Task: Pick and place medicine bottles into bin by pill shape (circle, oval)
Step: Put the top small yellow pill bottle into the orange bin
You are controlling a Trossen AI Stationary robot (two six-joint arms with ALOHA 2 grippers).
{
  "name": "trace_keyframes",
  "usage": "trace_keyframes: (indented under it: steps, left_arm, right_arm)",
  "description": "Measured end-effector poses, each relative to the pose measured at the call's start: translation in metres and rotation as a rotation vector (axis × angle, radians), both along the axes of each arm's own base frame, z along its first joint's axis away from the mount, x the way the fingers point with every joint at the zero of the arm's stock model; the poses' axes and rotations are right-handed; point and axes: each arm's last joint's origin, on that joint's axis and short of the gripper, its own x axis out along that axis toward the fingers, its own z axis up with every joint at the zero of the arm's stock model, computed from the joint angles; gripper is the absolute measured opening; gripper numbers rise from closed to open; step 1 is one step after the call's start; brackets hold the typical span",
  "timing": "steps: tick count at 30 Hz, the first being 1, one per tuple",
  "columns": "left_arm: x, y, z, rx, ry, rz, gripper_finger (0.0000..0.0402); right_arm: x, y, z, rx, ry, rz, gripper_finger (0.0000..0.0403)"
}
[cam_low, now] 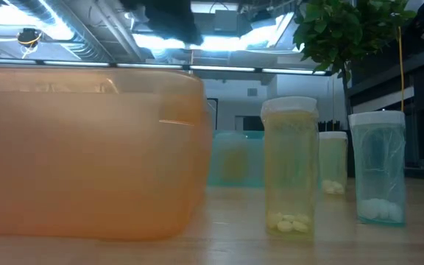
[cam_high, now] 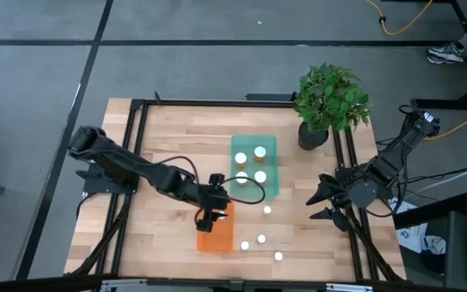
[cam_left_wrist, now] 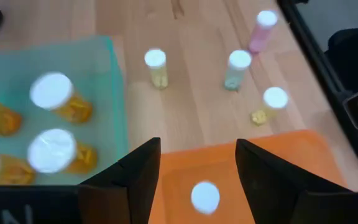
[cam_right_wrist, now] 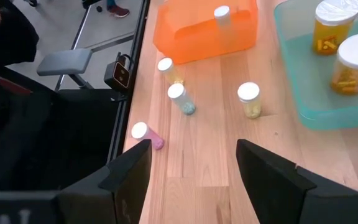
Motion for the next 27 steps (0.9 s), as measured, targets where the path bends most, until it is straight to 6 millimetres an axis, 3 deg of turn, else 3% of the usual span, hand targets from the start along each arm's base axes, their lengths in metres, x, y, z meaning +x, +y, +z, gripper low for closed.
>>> trace_keyframes:
  steps: [13,18,27]
  left_arm:
    - [-0.046,0.020,0.048,0.090,-0.049,0.057,0.0196]
    - [-0.055,0.024,0.050,0.160,-0.020,0.043,0.0196]
    - [-0.060,0.028,0.047,0.118,0.009,0.248,0.0196]
  right_arm:
    - [0.002,0.002,0.004,0.027,-0.048,-0.013,0.0236]
    - [0.003,0.001,0.005,-0.021,-0.083,-0.004,0.0236]
    - [0.006,-0.004,0.008,-0.119,-0.180,-0.192,0.0236]
